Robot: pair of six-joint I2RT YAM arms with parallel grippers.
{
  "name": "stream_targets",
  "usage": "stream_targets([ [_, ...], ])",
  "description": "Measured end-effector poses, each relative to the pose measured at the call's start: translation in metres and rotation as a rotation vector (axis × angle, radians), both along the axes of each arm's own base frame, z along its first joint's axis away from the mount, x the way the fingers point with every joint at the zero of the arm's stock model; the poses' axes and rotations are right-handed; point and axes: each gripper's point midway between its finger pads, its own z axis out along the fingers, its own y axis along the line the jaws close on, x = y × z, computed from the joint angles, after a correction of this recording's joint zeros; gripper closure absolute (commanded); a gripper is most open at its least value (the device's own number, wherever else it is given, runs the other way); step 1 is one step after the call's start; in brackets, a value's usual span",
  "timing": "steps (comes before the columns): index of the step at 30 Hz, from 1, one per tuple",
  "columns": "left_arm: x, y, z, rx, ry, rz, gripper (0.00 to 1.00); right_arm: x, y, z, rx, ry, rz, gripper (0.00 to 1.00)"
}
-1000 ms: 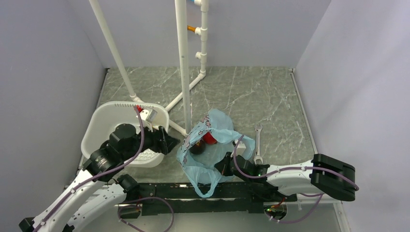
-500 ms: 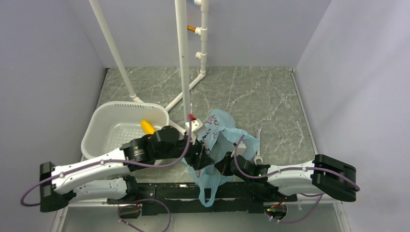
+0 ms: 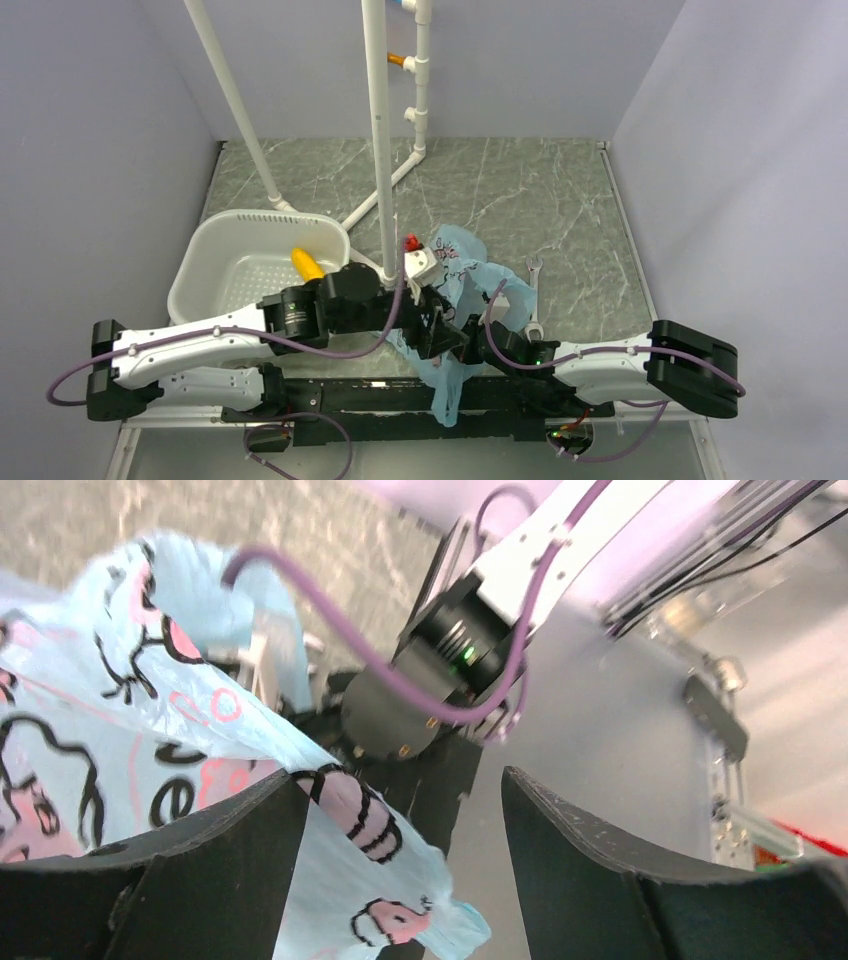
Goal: Take the fake fruits out of the plastic bag
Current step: Take out the fake fruit from the plastic bag.
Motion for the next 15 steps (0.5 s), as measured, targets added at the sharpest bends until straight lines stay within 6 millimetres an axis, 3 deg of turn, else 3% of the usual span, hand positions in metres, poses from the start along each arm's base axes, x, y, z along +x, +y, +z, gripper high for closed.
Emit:
stream_targets([
  [5,-0.002,0.003,0.056,-0.137,-0.041,-0.005,0.23,0.0,0.0,0.0,-0.001,0.0,0.0,1.0],
  [8,0.004,0.003,0.073,-0.148,-0.047,0.026,0.22,0.0,0.0,0.001,0.007,-0.002,0.0,1.0],
  [11,0.025,0.008,0.076,-0.078,-0.031,0.161,0.24,0.0,-0.001,0.001,0.007,-0.003,0.0,1.0],
  [15,0.039,0.02,0.064,-0.007,-0.03,0.261,0.37,0.0,-0.001,0.001,0.006,-0.002,0.0,1.0],
])
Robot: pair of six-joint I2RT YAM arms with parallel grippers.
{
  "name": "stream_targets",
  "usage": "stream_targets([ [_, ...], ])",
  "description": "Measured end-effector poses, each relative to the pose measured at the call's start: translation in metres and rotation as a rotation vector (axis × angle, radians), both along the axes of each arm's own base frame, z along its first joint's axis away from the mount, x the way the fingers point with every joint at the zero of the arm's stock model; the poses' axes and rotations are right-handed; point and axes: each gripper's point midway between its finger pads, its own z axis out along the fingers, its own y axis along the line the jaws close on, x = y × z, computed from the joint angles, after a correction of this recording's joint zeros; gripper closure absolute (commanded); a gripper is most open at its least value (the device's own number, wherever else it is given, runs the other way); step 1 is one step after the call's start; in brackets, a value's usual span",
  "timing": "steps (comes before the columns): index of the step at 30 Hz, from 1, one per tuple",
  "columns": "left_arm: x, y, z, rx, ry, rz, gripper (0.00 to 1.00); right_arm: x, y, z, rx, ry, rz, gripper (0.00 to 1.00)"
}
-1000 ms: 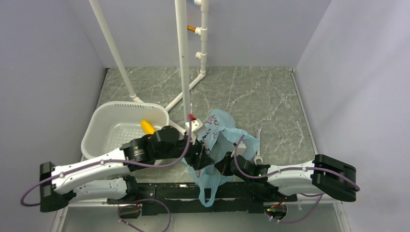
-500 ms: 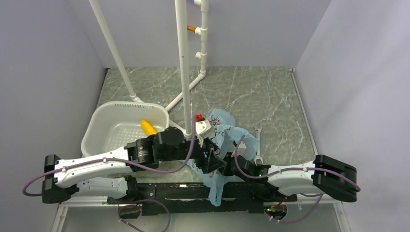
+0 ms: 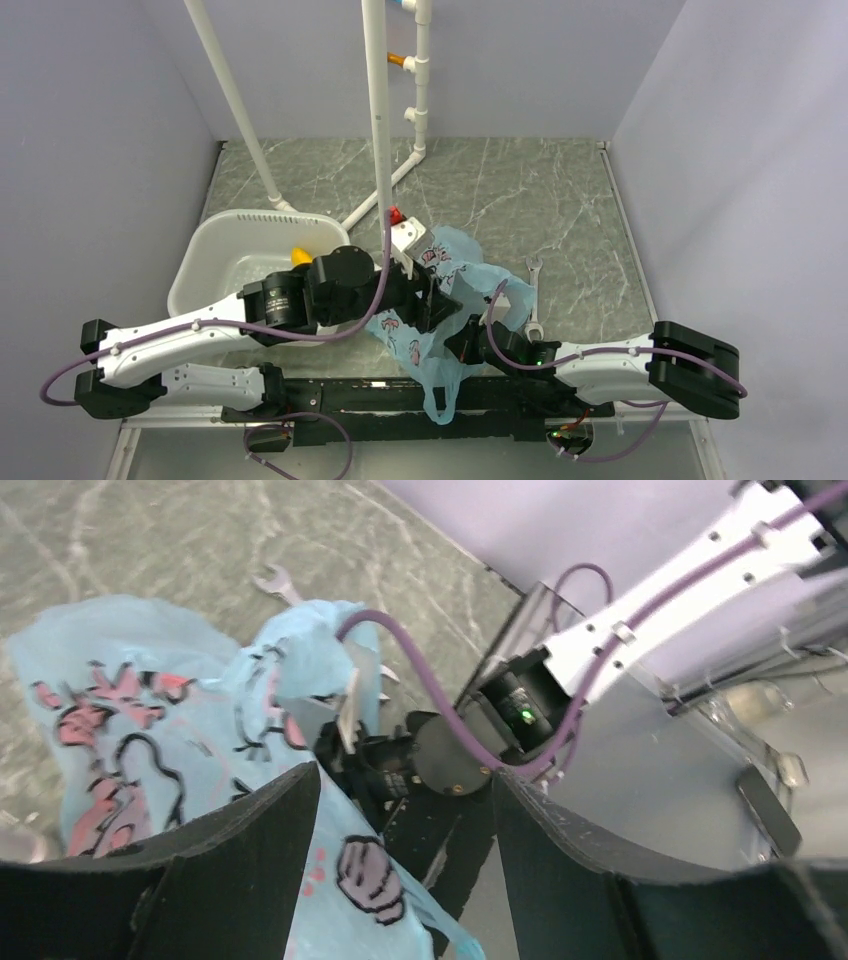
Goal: Take the fake fruits out of the plastic bag
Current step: Take out the fake fruit from the plastic bag.
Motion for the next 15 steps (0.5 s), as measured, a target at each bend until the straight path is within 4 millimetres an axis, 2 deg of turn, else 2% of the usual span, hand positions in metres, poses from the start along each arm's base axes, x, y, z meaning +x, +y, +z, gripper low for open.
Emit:
stream_targets([
  [2,-0.009,-0.005,-0.003,-0.014,0.006,-0.058,0.49,0.0,0.0,0.0,-0.001,0.0,0.0,1.0],
  [4,-0.027,-0.017,-0.005,-0.03,0.021,-0.169,0.55,0.0,-0.001,-0.003,-0.011,0.004,0.0,1.0],
  [7,-0.039,-0.033,-0.011,-0.027,0.037,-0.262,0.65,0.0,0.0,-0.003,-0.012,0.005,0.0,1.0],
  [9,-0.043,-0.042,-0.028,0.014,0.056,-0.299,0.7,0.0,0.0,-0.003,-0.01,0.004,0.0,1.0],
  [11,-0.04,-0.05,-0.051,0.082,0.076,-0.297,0.71,0.0,0.0,-0.001,-0.001,0.001,-0.001,1.0],
  [15,-0.025,-0.046,-0.11,0.254,0.116,-0.209,0.71,-0.001,-0.003,0.001,0.018,-0.005,-0.004,1.0],
])
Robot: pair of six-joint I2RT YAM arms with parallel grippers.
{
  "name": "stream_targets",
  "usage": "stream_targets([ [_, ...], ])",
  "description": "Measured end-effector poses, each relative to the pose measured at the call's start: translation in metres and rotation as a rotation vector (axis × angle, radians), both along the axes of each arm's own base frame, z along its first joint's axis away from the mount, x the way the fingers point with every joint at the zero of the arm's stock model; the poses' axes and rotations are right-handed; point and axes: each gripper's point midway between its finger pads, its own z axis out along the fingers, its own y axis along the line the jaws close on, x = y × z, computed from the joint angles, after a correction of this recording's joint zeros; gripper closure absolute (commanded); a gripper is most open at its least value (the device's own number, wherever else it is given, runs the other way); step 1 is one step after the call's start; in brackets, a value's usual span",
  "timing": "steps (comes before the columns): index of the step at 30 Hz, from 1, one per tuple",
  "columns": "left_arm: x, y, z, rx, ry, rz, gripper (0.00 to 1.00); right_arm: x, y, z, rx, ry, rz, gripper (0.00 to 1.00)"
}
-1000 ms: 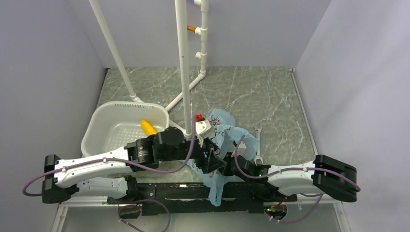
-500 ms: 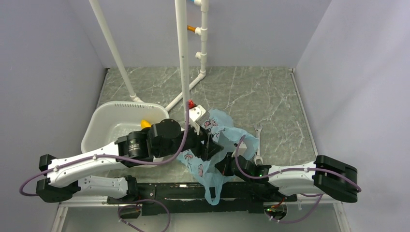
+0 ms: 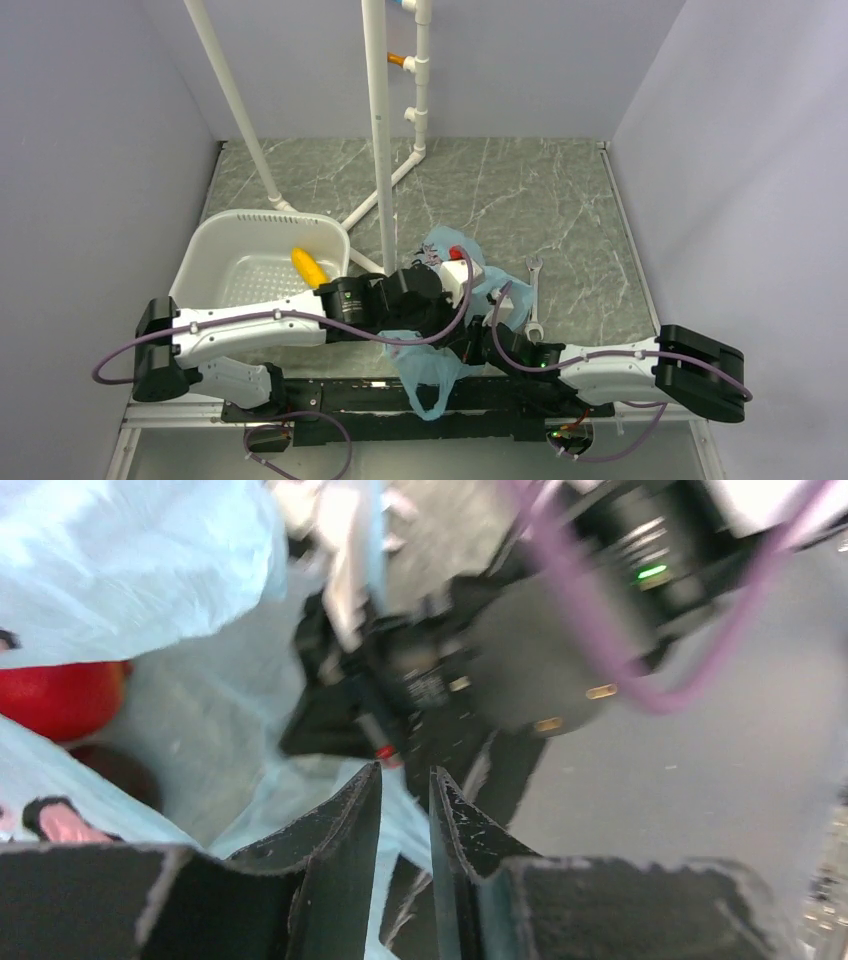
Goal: Take the fake fruits out of the plastic bag
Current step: Take out the fake fruit from the plastic bag.
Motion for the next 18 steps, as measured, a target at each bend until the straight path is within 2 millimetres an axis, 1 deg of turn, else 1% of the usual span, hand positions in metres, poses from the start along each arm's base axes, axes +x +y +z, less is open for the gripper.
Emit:
stream_targets([
  [2,0.011,0.012,-0.031,0.092,-0.001,0.058,0.71,-0.001,-0.002,-0.001,0.002,0.0,-0.001,1.0],
  [4,0.022,0.023,-0.055,0.174,-0.008,0.116,0.71,-0.001,-0.003,-0.002,0.001,0.002,-0.003,1.0],
  [7,0.041,0.036,-0.085,0.282,-0.039,0.219,0.71,-0.001,-0.003,-0.002,0.001,0.002,-0.003,1.0],
  [10,0.059,0.059,-0.112,0.4,-0.091,0.326,0.7,-0.001,-0.002,-0.001,0.003,0.0,-0.003,1.0],
  [15,0.079,0.093,-0.138,0.518,-0.162,0.456,0.69,-0.001,-0.003,-0.005,-0.02,-0.002,0.007,1.0],
  [18,0.086,0.112,-0.148,0.563,-0.185,0.523,0.69,-0.002,0.004,-0.004,-0.039,-0.01,0.039,0.98],
])
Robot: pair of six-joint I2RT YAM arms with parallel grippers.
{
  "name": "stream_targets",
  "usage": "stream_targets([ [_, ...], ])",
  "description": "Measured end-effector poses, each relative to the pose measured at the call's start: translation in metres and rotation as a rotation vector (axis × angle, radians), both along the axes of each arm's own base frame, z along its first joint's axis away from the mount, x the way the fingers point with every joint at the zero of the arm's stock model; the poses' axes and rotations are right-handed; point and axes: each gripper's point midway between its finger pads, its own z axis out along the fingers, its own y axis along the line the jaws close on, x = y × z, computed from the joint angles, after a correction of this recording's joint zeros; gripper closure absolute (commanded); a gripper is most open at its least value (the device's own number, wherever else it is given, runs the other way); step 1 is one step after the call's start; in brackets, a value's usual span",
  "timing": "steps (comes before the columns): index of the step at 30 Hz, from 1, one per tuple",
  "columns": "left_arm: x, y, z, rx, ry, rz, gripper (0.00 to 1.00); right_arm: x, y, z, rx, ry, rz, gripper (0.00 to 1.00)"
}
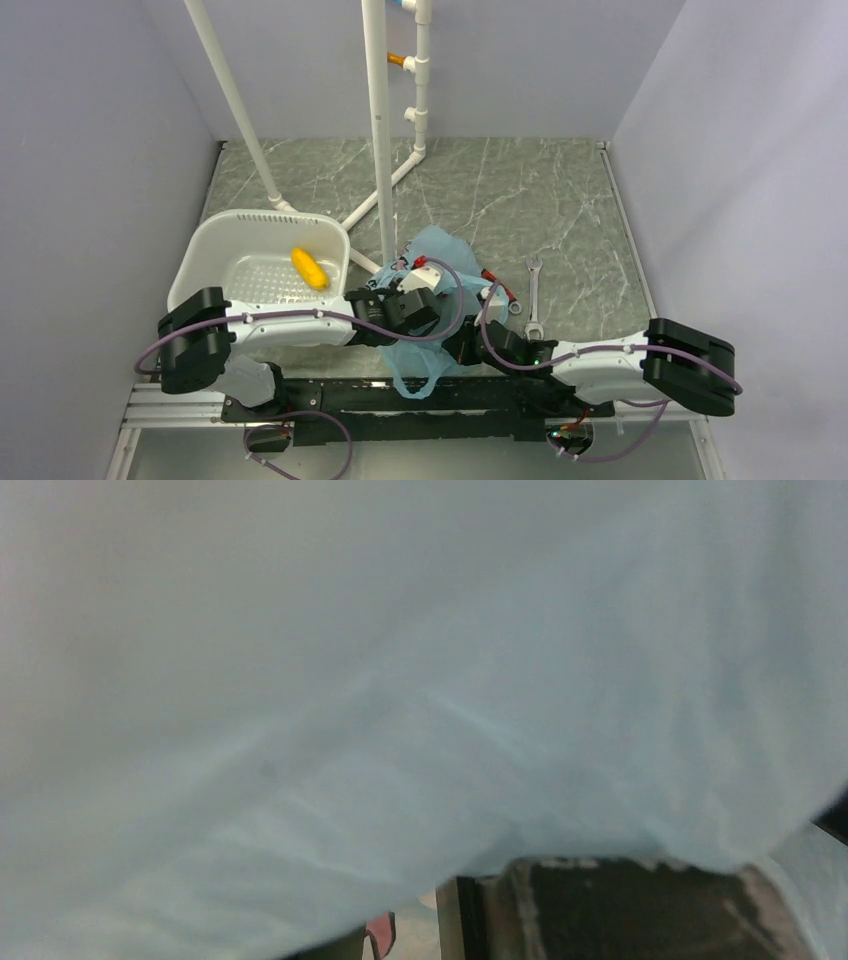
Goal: Take the fake fruits out of the plastic bag
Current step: Take out the fake fruit from the plastic bag.
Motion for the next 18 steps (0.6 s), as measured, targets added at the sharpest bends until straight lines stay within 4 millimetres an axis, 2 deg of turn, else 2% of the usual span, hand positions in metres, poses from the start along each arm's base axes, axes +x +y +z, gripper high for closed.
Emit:
stream_targets([
  [5,-0.001,0.026,-0.006,-0.015,-0.018,0.06,0.63,-0.005,0.021,0.004,-0.024,-0.025,0.113,0.96],
  [9,-0.002,0.036,-0.002,-0.07,-0.026,0.087,0.47,-0.006,0.043,0.009,-0.034,-0.037,0.194,0.96],
  [12,0.003,0.035,0.001,-0.104,-0.032,0.106,0.33,-0.008,0.05,0.009,-0.042,-0.037,0.226,0.96],
  [18,0.018,0.027,0.008,-0.176,-0.038,0.137,0.22,-0.011,0.052,0.006,-0.051,-0.036,0.248,0.96],
])
